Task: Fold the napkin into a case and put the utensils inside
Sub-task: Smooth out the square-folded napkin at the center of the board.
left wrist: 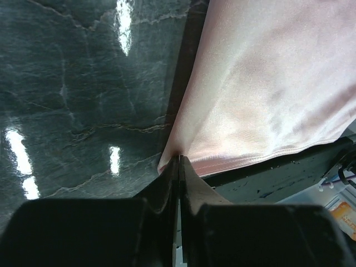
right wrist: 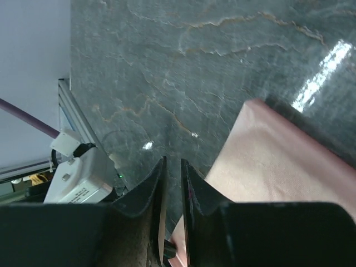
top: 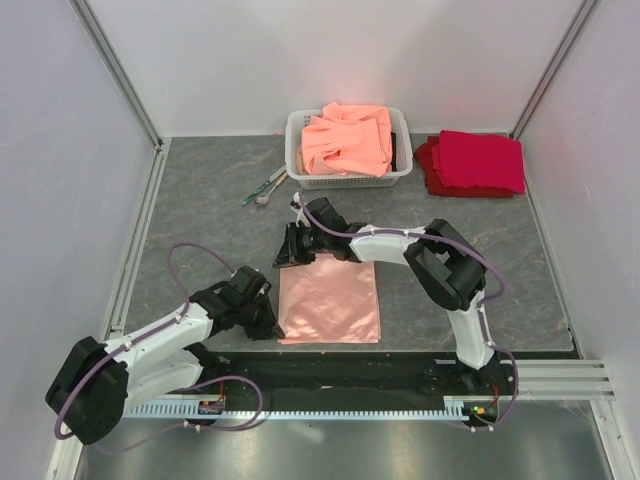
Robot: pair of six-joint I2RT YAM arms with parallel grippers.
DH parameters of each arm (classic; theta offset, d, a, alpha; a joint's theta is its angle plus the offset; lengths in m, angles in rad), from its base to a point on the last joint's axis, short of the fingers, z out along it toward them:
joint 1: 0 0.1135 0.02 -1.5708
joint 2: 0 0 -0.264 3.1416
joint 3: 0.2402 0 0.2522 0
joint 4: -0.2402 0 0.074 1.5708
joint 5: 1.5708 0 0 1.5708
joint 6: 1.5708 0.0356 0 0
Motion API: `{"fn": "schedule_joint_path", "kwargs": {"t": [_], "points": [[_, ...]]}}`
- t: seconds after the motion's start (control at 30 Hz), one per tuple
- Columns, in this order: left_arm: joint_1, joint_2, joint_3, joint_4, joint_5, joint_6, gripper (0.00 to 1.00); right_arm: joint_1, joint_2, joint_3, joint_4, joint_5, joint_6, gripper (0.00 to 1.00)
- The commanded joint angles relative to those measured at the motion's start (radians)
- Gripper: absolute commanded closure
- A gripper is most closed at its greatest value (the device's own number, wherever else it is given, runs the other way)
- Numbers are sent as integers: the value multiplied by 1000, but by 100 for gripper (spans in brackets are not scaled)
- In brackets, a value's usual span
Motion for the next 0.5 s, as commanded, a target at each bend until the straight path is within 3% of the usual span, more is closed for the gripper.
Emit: {"fn": "schedule_joint_path", "kwargs": {"t": [0.0,0.23,0.47], "points": [[1,6,-17,45,-23,-18,93,-26,46,44,126,-75,19,78],[1,55,-2,57,-11,-2,93,-77,129,47,194,-127,19,80],[1,69,-4,68,-16,-4,94,-120,217,156,131,-103,-59,81]]}}
